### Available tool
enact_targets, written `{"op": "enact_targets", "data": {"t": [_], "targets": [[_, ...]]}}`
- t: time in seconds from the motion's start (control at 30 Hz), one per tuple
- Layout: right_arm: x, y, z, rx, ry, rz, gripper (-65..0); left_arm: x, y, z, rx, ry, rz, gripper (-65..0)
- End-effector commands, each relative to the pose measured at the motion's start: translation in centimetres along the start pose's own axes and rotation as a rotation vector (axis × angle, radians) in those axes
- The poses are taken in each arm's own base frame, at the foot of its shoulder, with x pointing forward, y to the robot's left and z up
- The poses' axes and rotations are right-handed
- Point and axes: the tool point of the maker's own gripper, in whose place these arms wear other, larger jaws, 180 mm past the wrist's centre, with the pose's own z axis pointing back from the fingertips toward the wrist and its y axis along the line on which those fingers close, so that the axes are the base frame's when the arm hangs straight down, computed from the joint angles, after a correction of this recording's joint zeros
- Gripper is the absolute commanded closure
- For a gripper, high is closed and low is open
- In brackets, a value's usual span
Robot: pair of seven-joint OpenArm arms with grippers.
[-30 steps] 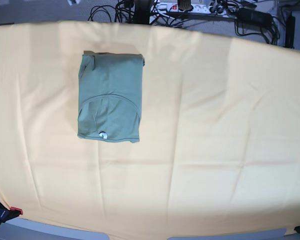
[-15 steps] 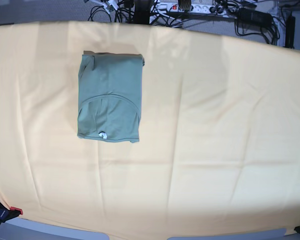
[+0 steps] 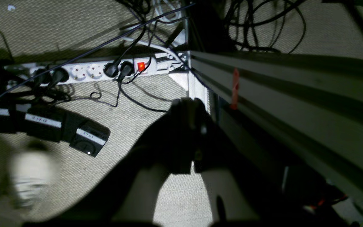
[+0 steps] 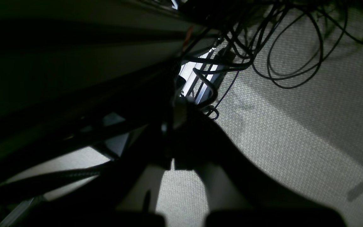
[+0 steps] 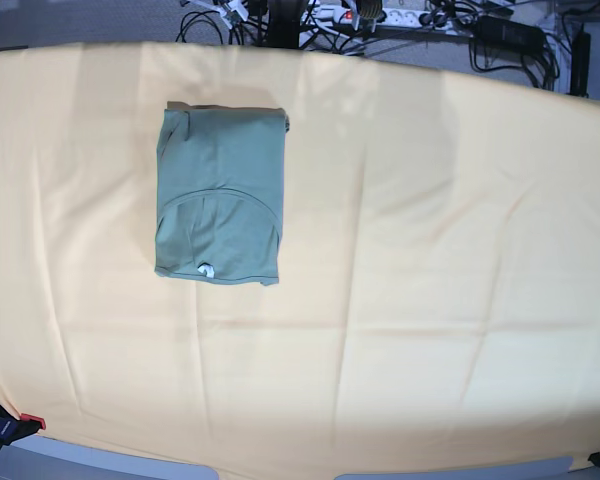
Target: Fold the T-shirt properly
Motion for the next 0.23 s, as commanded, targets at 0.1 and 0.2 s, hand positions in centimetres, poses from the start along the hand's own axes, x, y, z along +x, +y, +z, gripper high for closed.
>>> {"op": "enact_targets", "data": {"t": [0.1,0.2], "targets": [[-0.65,0.07,0.14,-0.007,0.007,-0.005,0.0,0.04,-0.34,0.11,-0.006,-0.014,0.017,0.0],[-0.71,-0.28,0.15,-0.027,0.01,-0.006,0.0,0.22,-0.26,0.06,-0.002,-0.019,0.053,0.0]]}}
